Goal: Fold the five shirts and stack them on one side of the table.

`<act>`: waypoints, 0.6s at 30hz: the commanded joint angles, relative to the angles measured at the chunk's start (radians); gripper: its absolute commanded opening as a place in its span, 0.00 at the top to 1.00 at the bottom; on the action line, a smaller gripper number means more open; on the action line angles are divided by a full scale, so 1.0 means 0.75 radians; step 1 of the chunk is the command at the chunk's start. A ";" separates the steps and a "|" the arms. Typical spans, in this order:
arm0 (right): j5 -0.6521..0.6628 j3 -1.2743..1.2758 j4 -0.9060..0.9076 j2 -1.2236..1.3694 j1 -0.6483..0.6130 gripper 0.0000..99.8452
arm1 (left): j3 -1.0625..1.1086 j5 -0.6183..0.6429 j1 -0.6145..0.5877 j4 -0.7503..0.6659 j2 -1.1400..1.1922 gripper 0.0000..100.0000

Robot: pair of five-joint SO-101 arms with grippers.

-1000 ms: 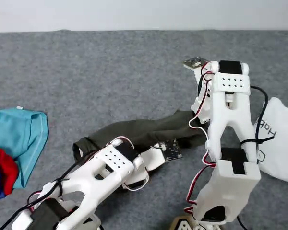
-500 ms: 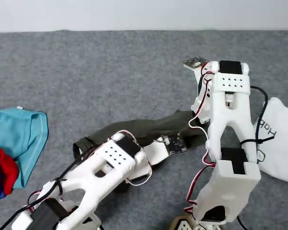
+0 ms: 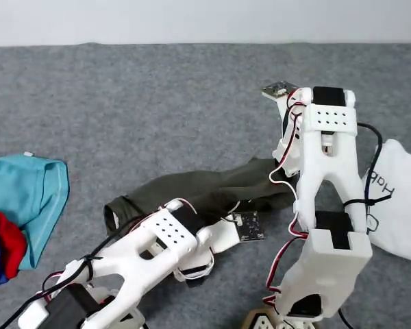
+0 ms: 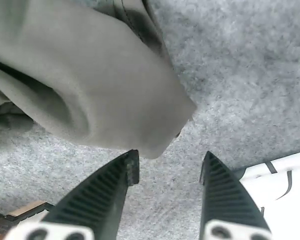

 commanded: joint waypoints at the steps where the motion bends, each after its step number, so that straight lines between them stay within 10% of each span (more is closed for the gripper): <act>1: -0.010 -0.063 0.054 -0.130 0.009 0.79 | 0.013 -0.016 0.000 -0.065 0.002 0.78; 18: -0.010 -0.061 0.054 -0.154 0.007 0.79 | -0.179 0.029 -0.080 -0.082 0.387 0.82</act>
